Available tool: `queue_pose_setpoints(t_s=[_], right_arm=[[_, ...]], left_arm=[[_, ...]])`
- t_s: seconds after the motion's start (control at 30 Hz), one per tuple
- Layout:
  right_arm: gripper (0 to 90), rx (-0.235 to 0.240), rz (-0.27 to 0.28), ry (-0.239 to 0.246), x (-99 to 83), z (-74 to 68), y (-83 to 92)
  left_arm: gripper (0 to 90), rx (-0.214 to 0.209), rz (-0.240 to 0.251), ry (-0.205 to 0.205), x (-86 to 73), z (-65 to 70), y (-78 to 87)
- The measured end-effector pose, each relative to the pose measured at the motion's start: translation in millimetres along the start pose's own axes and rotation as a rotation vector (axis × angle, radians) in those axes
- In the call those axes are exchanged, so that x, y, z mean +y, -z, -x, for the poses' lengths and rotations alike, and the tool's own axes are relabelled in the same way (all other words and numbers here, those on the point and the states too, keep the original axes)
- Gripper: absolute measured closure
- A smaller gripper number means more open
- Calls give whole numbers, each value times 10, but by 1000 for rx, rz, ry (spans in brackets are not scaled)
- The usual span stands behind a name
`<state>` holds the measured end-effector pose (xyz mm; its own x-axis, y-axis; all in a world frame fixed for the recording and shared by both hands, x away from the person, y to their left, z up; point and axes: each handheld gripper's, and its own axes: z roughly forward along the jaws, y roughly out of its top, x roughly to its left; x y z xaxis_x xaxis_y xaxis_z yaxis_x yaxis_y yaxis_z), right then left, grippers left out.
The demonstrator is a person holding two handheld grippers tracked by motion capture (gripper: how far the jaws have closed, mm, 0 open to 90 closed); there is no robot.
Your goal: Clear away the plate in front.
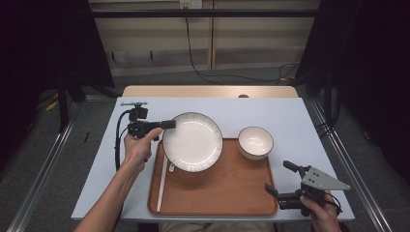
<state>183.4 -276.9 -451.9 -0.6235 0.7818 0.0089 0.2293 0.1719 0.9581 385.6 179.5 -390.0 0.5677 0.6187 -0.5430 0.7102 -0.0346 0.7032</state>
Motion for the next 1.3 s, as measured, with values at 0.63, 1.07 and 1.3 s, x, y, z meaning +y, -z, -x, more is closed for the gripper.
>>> queue_pose_setpoints(t_s=[0.63,1.07,1.3], right_arm=[[17,-1,-2,0,3,-10,0],[18,3,-5,3,2,-12,-8],[18,3,-4,4,2,-12,-8]], left_arm=[[825,-102,-63,-52,-217,217,-116],[825,-105,-119,-69,-341,216,-223],[824,-121,-163,-88,-408,228,-348]])
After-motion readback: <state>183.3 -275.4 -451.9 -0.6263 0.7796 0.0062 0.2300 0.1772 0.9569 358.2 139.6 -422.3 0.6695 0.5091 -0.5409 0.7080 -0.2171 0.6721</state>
